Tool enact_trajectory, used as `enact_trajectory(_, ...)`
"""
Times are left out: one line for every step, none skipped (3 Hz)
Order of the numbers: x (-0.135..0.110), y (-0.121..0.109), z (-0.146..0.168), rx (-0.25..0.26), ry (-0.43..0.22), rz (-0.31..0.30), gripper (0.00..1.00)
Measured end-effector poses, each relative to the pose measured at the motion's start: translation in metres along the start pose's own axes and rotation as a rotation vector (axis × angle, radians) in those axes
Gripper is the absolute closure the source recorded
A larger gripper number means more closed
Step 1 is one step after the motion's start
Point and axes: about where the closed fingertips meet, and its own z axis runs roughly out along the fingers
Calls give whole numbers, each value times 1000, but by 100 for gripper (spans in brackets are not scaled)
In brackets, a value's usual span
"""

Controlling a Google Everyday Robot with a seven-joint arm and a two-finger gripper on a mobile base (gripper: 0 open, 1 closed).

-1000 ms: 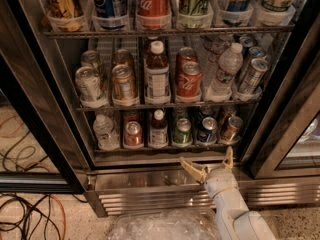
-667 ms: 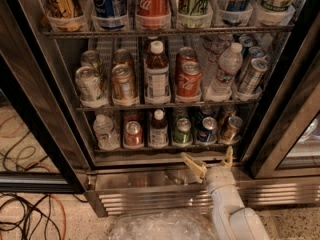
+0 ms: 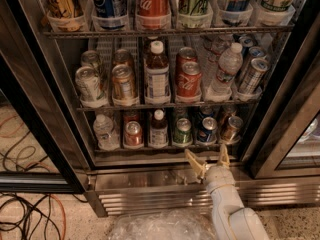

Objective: Pick pepsi can from bottom shelf of fridge

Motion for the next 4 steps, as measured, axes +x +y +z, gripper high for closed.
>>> enact_trajectory(0, 0, 0, 0, 0, 0, 42)
enact_trajectory(0, 0, 0, 0, 0, 0, 55)
enact_trajectory(0, 0, 0, 1, 1, -1, 53)
enact_trajectory(0, 0, 1, 1, 2, -2, 41)
